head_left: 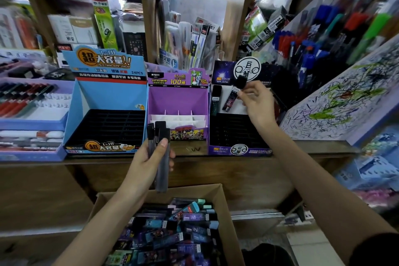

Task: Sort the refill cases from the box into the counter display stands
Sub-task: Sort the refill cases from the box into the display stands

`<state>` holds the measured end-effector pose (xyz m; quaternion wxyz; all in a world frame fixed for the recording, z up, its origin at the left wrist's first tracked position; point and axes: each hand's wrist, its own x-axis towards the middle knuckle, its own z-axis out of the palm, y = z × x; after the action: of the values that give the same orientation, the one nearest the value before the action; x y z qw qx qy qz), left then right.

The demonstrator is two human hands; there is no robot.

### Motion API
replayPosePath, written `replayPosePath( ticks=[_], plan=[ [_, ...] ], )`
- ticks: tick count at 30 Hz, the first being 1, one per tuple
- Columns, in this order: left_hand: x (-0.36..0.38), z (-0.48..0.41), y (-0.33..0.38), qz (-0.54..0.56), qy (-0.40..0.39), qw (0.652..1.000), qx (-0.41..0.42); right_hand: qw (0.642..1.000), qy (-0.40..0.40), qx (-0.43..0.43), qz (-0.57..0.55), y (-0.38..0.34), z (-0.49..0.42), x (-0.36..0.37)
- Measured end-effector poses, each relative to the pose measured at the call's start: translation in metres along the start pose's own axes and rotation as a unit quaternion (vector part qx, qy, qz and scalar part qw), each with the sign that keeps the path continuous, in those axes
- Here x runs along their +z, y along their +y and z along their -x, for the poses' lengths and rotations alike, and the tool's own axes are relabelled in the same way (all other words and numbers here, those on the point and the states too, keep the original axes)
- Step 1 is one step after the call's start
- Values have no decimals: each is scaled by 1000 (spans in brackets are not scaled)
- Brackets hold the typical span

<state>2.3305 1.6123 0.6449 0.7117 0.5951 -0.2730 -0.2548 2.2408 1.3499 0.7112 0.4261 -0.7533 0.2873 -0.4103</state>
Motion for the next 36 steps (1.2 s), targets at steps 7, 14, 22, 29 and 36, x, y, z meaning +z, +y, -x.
replayPosePath(
  ticks=[7, 14, 22, 29, 36],
  plan=[
    [-6, 7, 2, -21, -2, 1000, 0, 998, -66, -14, 5, 22, -14, 12],
    [-12, 11, 1, -21, -3, 1000, -19, 997, -75, -7, 25, 27, -14, 20],
    [-10, 16, 7, -14, 14, 999, -34, 991, 28, 42, 126, 16, 5, 26],
    [-3, 17, 8, -18, -1, 999, -49, 978, -209, -4, 17, -43, 94, 45],
    [-1, 19, 4, -9, -8, 999, -49, 930, -305, 142, -147, -45, 121, 69]
  ],
)
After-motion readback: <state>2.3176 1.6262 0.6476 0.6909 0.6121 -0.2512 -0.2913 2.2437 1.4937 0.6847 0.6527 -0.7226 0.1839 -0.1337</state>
